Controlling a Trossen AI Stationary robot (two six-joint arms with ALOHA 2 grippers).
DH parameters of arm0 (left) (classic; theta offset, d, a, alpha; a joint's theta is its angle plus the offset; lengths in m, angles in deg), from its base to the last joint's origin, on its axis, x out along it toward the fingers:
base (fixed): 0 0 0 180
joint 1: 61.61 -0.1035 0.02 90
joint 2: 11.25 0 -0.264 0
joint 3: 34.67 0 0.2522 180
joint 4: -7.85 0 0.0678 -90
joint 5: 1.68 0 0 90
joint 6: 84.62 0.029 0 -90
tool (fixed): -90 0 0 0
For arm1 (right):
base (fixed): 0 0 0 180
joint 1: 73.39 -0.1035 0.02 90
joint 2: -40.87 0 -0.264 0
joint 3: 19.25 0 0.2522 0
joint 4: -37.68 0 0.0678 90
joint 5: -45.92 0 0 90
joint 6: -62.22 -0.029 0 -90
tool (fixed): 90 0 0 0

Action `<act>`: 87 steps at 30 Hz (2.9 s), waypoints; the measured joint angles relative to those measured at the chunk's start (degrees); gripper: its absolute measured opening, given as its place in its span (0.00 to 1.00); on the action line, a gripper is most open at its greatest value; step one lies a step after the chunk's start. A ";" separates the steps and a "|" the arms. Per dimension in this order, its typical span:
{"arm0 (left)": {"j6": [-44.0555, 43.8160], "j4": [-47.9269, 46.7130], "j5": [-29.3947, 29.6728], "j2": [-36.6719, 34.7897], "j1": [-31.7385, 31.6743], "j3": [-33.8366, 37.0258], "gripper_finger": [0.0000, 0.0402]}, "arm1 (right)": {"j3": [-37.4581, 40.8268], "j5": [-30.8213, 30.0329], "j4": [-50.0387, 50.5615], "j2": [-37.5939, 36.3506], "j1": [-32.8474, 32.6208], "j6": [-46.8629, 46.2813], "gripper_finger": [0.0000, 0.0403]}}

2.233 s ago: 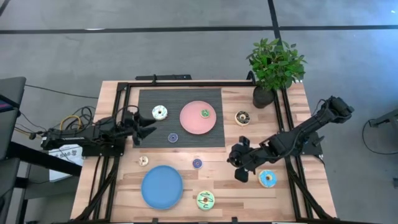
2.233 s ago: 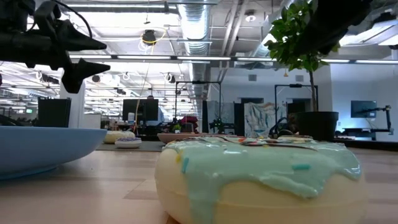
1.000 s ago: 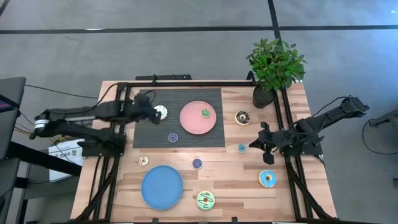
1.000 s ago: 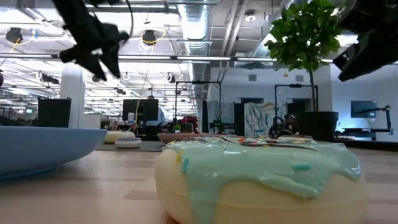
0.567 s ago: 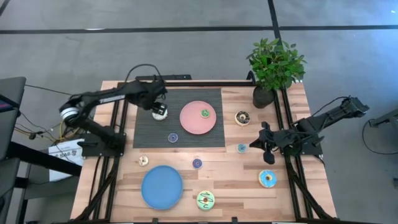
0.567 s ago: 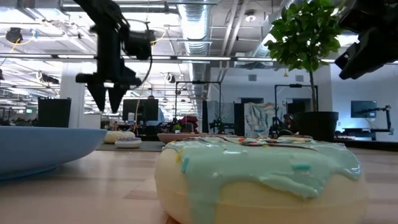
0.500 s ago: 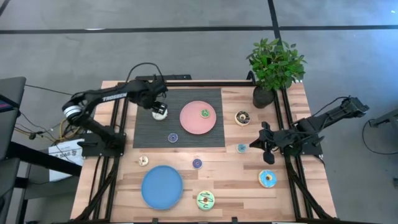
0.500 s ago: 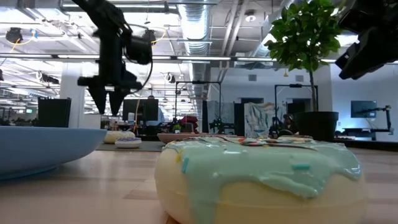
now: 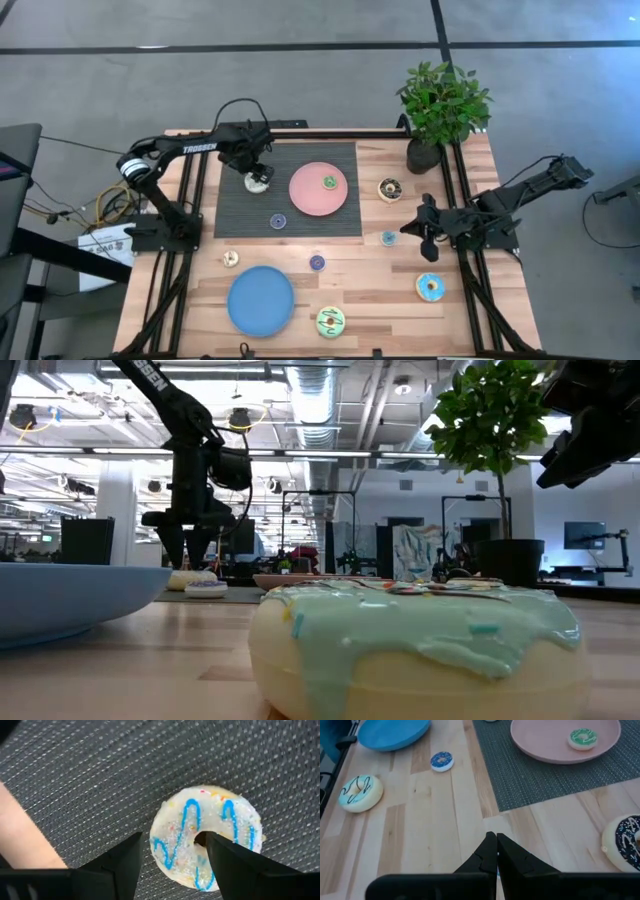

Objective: Pick & Place donuts
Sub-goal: Put the big white donut on the blue plate

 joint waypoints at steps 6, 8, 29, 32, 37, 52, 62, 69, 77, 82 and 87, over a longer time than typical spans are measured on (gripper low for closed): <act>2.07 -0.23 0.45 -0.02 -0.01 0.36 0.53 | 0.00 -0.11 0.00 0.00 0.00 -0.02 0.00; 2.29 -0.01 0.44 0.30 -0.07 0.64 0.53 | 0.00 -0.11 0.00 0.00 0.00 -0.02 0.00; 2.54 3.66 -1.52 3.89 0.00 0.70 0.73 | -0.02 -0.11 -0.02 0.00 0.00 -1.55 0.00; 2.35 3.04 -1.16 4.00 0.00 0.70 0.74 | -0.02 -0.11 0.00 0.00 0.00 -1.55 0.00; 2.00 2.78 -0.13 4.00 0.16 0.70 0.74 | -0.02 -0.11 -0.01 0.00 0.00 -1.53 0.00; 1.89 2.00 0.19 4.00 1.35 0.70 0.74 | -0.02 -0.11 0.00 0.00 0.00 -1.53 0.00; 1.34 1.97 -0.03 4.00 1.95 0.70 0.59 | -0.02 -0.09 -0.53 0.00 0.00 -1.55 0.00; 1.18 2.00 -0.01 4.00 1.95 0.70 0.50 | -0.04 0.09 -0.90 0.00 0.00 -1.55 0.00; 1.16 1.86 0.04 4.00 1.92 0.70 0.43 | -0.04 0.11 -0.90 0.00 0.00 -1.54 0.00; 0.88 1.42 0.06 4.00 1.92 0.70 0.40 | -0.04 0.11 -0.90 0.00 0.00 -1.53 0.00; 0.80 0.75 0.10 4.00 1.92 0.70 0.38 | -0.04 0.13 -0.90 0.01 0.00 -1.53 0.00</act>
